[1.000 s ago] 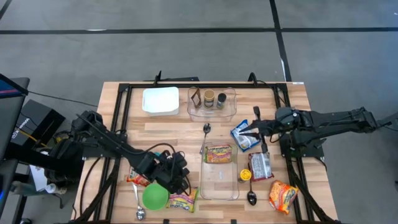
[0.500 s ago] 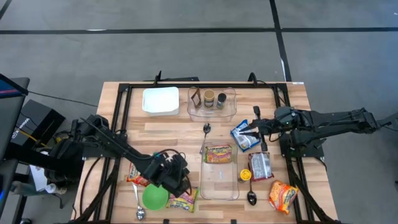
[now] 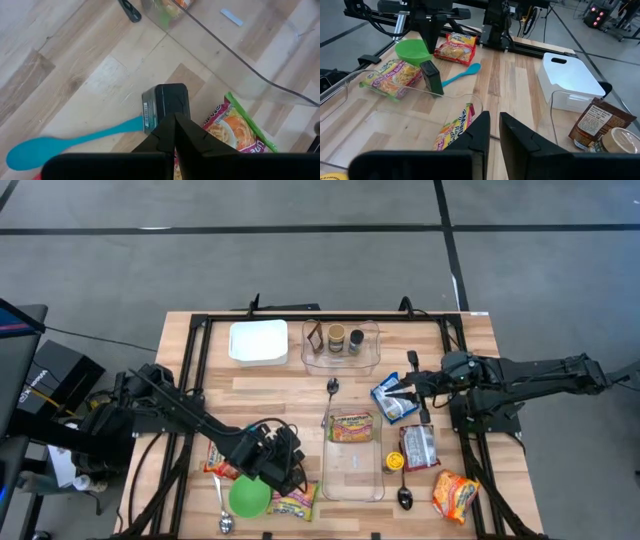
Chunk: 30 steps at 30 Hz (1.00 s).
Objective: Pick & Place Food Item
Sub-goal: Put the black seasoning can into the top transparent bin
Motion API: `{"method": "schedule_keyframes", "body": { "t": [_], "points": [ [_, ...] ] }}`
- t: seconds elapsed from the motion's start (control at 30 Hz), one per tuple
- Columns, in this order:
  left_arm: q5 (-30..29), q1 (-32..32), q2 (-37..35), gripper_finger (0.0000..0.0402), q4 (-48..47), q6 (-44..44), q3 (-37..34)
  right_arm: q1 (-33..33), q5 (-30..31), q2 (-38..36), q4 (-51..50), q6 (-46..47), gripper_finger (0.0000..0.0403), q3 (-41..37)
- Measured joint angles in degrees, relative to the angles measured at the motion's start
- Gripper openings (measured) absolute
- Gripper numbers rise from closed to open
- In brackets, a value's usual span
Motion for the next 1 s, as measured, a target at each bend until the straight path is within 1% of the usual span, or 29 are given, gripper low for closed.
{"method": "schedule_keyframes", "body": {
  "t": [0.37,0.57,0.67,0.8,1.0],
  "points": [
    [0.13,0.17,0.00,0.0000,0.02,0.04,0.00,0.00,-0.10,0.00,-0.43,-0.11,0.0035,0.00],
    [0.13,0.17,0.00,0.0000,0.02,0.14,0.00,0.00,-0.15,0.00,-1.55,1.83,0.0035,0.00],
    [0.22,0.17,0.00,0.0007,0.07,3.45,0.00,0.00,-0.15,0.00,-1.60,2.38,0.0035,0.00],
    [0.24,0.17,0.00,0.0039,0.31,6.69,0.00,0.00,-0.15,0.00,-1.57,2.38,0.0035,0.00],
    [0.24,0.20,0.00,0.0120,2.40,10.54,-0.02,0.00,-0.15,0.00,-1.55,2.40,0.0035,0.00]
  ]
}}
